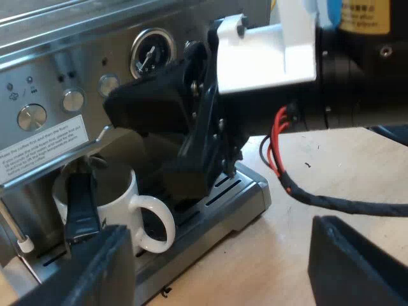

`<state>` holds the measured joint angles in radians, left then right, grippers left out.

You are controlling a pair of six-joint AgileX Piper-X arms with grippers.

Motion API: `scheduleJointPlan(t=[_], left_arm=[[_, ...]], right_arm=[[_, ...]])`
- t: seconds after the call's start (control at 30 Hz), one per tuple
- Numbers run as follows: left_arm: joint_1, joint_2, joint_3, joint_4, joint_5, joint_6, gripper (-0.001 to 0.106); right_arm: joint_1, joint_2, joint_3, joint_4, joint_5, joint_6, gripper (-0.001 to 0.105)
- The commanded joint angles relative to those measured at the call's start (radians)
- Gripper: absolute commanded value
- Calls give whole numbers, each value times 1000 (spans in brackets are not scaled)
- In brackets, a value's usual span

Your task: Place mug into machine

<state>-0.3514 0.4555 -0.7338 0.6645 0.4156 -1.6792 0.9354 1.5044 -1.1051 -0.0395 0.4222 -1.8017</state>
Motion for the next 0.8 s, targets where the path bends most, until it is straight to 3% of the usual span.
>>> scheduleJointPlan(t=[0.03,0.27,0.53,0.8], left_arm=[[-2,-3,-4,-13,9,1,60],[-2,-3,-4,-13,9,1,60],[-2,-3,-4,-13,9,1,60],[-2,-3,-4,-13,9,1,60]], right_arm=[[-10,-6,-12,-10,20,-16,0],[-59,3,-12,-8,-18,24,0],[-76,22,-12,-12,-56,25,0],[-82,45,-12,-39,-23,27,0]])
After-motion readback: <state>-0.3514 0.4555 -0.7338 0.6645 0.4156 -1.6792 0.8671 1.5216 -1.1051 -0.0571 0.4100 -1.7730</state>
